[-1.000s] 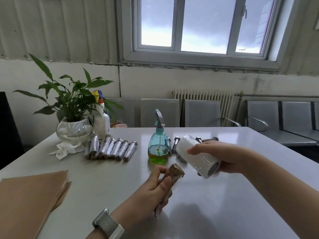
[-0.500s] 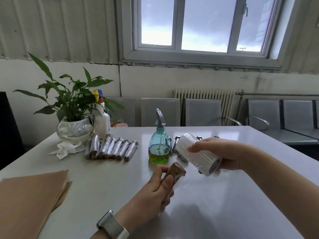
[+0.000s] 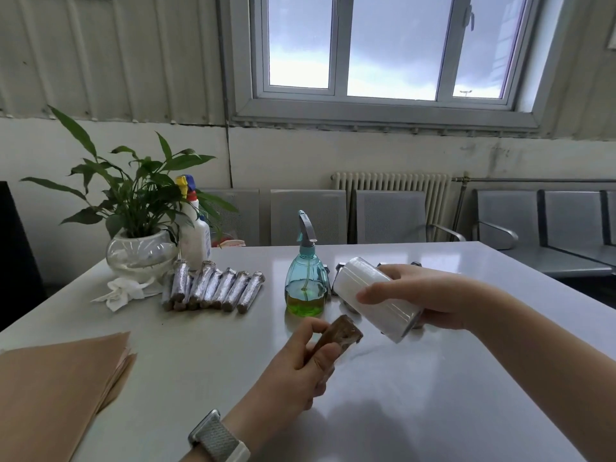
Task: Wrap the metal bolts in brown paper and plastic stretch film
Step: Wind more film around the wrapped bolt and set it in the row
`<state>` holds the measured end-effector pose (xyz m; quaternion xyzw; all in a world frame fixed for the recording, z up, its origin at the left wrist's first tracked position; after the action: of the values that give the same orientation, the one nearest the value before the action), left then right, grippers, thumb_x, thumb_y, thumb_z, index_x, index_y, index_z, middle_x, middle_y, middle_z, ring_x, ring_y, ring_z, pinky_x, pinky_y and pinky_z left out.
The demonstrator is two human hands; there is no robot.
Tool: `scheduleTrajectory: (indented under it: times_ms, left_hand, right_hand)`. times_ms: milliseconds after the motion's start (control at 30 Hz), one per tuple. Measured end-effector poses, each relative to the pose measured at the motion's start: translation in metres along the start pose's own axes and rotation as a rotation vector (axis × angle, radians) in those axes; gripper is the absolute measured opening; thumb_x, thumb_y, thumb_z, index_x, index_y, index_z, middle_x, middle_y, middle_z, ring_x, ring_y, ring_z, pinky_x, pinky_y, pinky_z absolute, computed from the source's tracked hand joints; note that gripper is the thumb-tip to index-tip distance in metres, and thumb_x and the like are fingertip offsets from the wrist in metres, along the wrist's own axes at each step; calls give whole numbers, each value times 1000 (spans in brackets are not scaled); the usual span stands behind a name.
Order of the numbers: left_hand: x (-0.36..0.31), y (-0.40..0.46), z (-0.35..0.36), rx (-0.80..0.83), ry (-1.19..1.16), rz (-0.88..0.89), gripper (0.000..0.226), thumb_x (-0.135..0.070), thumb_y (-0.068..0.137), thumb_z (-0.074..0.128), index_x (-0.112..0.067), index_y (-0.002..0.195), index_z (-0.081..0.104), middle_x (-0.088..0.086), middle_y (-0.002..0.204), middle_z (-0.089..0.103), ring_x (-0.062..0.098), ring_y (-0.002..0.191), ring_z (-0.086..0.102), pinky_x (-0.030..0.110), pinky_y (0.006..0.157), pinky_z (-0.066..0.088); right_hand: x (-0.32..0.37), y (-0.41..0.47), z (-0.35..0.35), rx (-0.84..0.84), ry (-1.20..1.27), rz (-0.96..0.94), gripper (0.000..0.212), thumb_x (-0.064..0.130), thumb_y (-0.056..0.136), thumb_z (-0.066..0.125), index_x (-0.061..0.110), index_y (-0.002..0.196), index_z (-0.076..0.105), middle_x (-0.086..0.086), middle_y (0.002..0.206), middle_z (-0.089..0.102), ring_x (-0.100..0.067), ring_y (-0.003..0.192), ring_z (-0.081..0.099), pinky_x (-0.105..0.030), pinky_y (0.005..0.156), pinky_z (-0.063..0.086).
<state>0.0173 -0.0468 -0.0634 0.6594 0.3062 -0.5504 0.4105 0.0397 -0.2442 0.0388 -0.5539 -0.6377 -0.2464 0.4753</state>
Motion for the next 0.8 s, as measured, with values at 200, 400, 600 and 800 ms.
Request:
scheduleTrajectory:
  times_ms: [200, 400, 600, 800]
  left_hand:
    - [2, 2, -2, -62, -2, 21, 28, -27, 90, 56, -17, 112, 42, -8, 54, 48, 3, 42, 39, 11, 39, 31]
    - [14, 6, -4, -60, -130, -155, 47, -43, 78, 60, -10, 110, 53, 2, 59, 47, 22, 46, 59, 23, 39, 44]
    - [15, 3, -7, -98, -298, -249, 26, -36, 90, 58, -11, 92, 52, 2, 65, 58, 16, 37, 45, 16, 36, 29]
    - [11, 7, -20, -217, -418, -259, 27, -20, 93, 46, -21, 66, 43, -5, 57, 42, 11, 40, 28, 16, 40, 23]
  right_hand:
    - [4, 2, 13, -54, -115, -93, 59, 38, 64, 85, 34, 112, 50, -4, 100, 61, -15, 79, 63, -13, 47, 47]
    - [7, 5, 33, -138, -284, -216, 64, 33, 65, 83, 35, 117, 46, 2, 100, 61, -12, 83, 65, -21, 60, 56]
    - [11, 6, 59, -283, -677, -402, 71, 56, 54, 71, 41, 115, 41, 25, 100, 41, 7, 89, 48, -12, 57, 44]
    - [3, 9, 87, -588, -818, -671, 72, 57, 63, 73, 37, 118, 30, 14, 100, 56, -8, 85, 49, -10, 57, 31]
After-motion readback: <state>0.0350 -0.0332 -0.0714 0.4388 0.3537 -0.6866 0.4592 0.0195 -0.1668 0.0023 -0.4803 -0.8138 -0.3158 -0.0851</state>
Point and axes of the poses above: each hand's wrist, its own y-axis towards the middle knuckle, its own z-axis out of the palm, x = y × z, the point moved 2 cm from there along y, towards the middle knuckle
